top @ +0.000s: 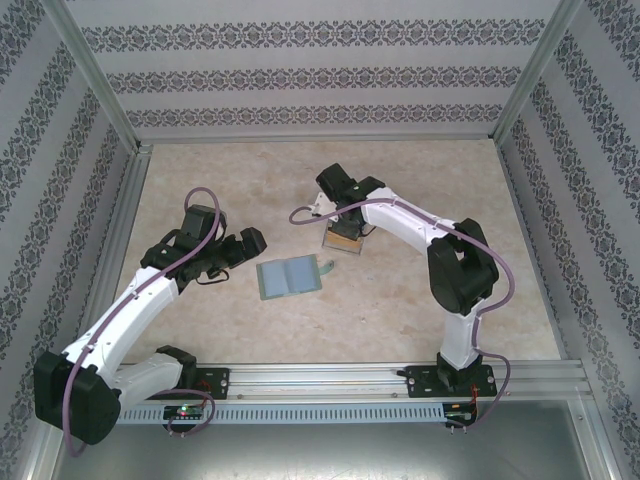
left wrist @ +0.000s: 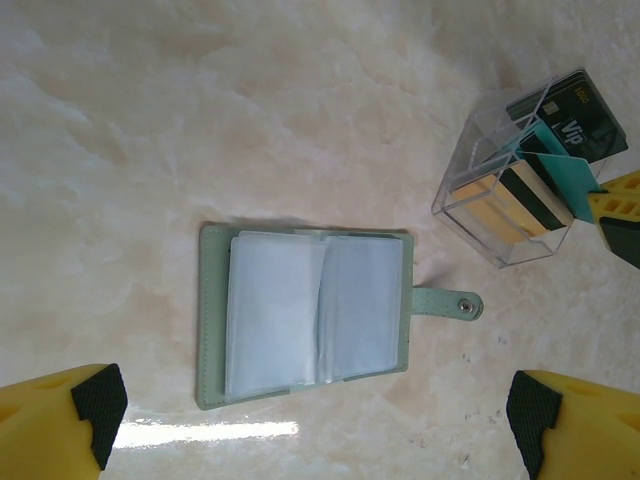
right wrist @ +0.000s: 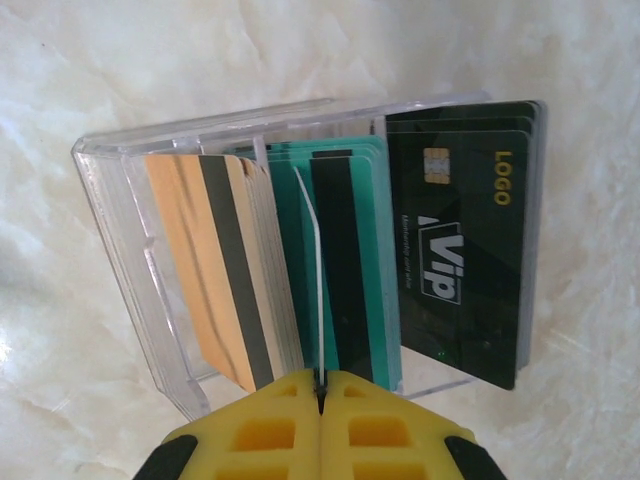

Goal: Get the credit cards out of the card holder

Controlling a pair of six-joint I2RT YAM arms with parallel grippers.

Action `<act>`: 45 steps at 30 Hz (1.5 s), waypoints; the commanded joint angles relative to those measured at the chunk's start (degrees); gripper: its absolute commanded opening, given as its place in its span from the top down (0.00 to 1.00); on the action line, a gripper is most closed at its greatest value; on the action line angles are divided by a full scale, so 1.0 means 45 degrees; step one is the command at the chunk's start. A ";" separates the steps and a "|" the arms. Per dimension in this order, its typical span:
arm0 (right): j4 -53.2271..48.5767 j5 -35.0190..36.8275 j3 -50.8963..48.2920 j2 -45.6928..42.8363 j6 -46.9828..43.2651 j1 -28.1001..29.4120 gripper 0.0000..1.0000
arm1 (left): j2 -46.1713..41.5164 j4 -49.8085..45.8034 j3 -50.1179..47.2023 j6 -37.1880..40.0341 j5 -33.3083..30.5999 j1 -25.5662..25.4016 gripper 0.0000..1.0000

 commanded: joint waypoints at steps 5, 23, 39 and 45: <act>0.0108 0.0339 0.0090 0.0634 -0.0003 -0.0192 0.97 | 0.0067 -0.0409 0.0050 0.0131 -0.0240 0.0128 0.00; 0.1026 0.2377 0.0145 0.0982 0.0294 -0.0478 0.78 | 0.0194 -0.0212 -0.0013 0.0091 -0.0074 0.0149 0.00; 0.0366 -0.0466 -0.0381 -0.1769 0.4107 -0.0157 0.79 | 0.1038 0.0741 -0.0656 0.0080 0.1147 0.0137 0.15; 0.1258 -0.3514 -0.2238 -0.3185 0.7184 0.0546 0.95 | 0.2233 0.2035 -0.0794 -0.0126 0.2233 0.0125 0.42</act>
